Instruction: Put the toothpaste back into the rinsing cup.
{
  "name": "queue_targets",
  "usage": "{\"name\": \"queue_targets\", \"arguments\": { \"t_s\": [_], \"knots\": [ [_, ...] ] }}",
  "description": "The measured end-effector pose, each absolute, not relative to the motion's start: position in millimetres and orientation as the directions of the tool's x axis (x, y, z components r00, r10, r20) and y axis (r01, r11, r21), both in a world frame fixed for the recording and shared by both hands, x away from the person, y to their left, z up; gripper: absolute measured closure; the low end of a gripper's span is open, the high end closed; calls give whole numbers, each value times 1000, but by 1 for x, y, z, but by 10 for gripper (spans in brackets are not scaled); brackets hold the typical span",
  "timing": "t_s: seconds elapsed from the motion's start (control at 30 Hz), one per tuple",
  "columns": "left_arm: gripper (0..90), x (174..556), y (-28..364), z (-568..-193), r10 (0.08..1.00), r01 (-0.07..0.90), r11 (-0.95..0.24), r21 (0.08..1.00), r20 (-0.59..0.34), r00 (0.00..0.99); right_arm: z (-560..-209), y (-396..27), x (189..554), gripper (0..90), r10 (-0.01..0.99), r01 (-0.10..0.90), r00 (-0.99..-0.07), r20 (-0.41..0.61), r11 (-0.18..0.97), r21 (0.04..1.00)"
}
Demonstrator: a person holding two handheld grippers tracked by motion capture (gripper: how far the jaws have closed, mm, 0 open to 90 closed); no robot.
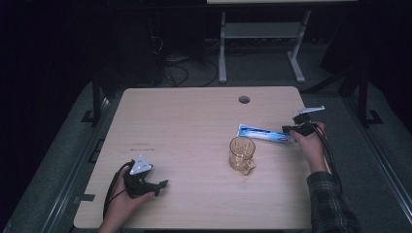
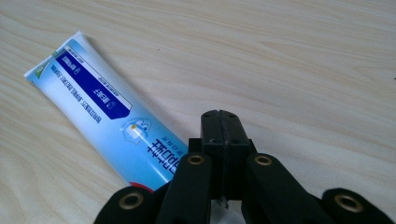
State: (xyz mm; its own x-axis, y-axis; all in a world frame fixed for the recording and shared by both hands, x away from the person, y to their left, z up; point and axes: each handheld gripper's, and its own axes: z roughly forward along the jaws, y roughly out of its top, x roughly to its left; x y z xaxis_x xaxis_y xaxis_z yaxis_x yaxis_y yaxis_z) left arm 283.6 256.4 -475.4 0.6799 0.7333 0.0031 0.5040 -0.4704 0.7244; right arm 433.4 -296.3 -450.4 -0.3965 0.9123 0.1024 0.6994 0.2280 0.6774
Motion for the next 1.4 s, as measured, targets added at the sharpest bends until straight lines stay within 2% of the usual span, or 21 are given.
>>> {"name": "queue_targets", "arguments": {
  "t_s": [0.93, 1.4],
  "knots": [
    [132, 284, 256, -475, 733, 503, -472, 724, 4, 681, -449, -295, 405, 900, 885, 693, -456, 92, 288, 661],
    [132, 283, 256, -475, 733, 504, -471, 724, 4, 680, -446, -282, 384, 900, 845, 674, -528, 78, 362, 643]
  ]
}}
